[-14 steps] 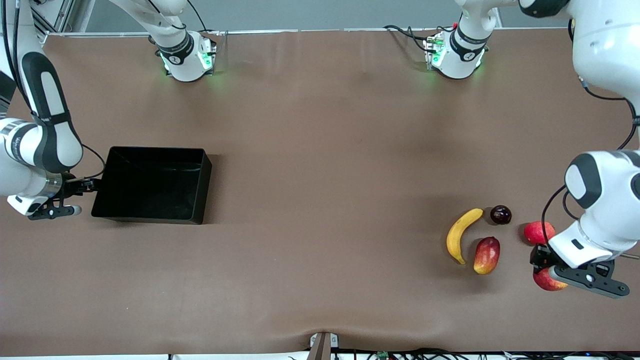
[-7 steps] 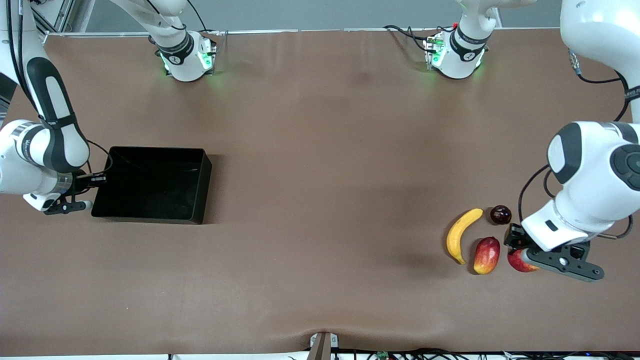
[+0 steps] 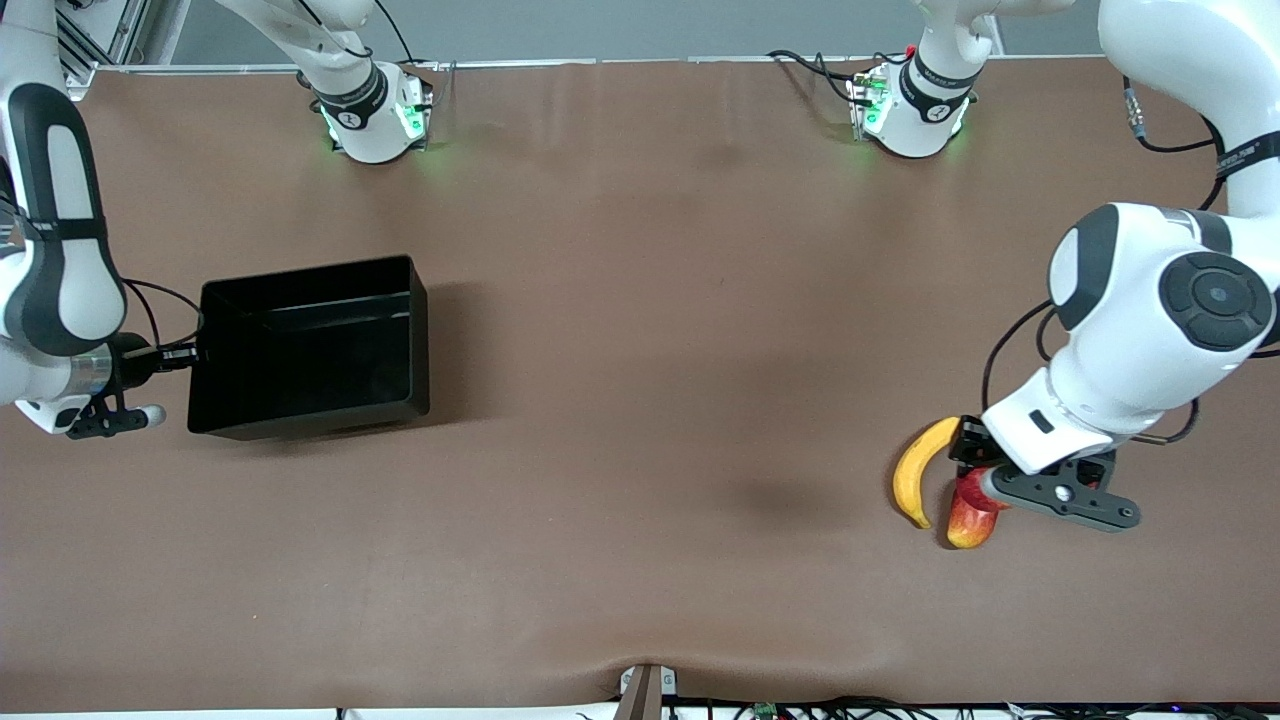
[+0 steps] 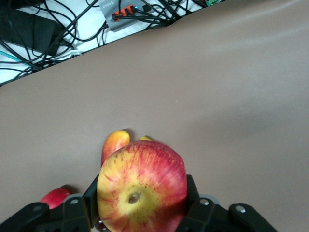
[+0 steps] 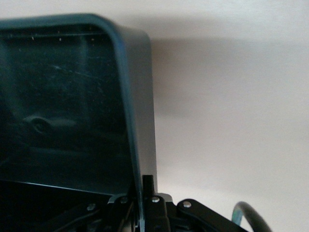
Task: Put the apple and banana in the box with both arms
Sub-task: 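Lift the apple with the left gripper while the right gripper drags the box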
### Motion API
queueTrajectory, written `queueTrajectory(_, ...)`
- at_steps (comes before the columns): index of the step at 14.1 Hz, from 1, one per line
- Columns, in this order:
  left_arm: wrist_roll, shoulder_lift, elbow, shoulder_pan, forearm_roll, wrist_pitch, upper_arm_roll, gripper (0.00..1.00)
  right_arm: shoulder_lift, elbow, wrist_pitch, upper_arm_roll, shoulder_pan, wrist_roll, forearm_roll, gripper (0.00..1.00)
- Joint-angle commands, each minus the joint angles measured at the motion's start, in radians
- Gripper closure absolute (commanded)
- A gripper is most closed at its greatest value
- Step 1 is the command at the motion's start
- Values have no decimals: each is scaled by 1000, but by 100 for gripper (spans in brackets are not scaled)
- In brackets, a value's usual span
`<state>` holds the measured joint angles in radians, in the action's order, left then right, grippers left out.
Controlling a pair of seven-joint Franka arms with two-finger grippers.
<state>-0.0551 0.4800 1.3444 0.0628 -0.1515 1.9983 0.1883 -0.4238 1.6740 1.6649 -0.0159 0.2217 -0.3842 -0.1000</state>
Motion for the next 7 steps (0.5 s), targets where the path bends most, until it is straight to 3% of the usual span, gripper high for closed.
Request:
queueTrajectory(1,43,-38,27,-3,-8,-12,17,100,43,-40,-82,1,-88,127,-61,100)
queueTrajectory(7,86,-67,29,2,-8,-75,65,100,76,-40,-59,1,-341,388,-173,100)
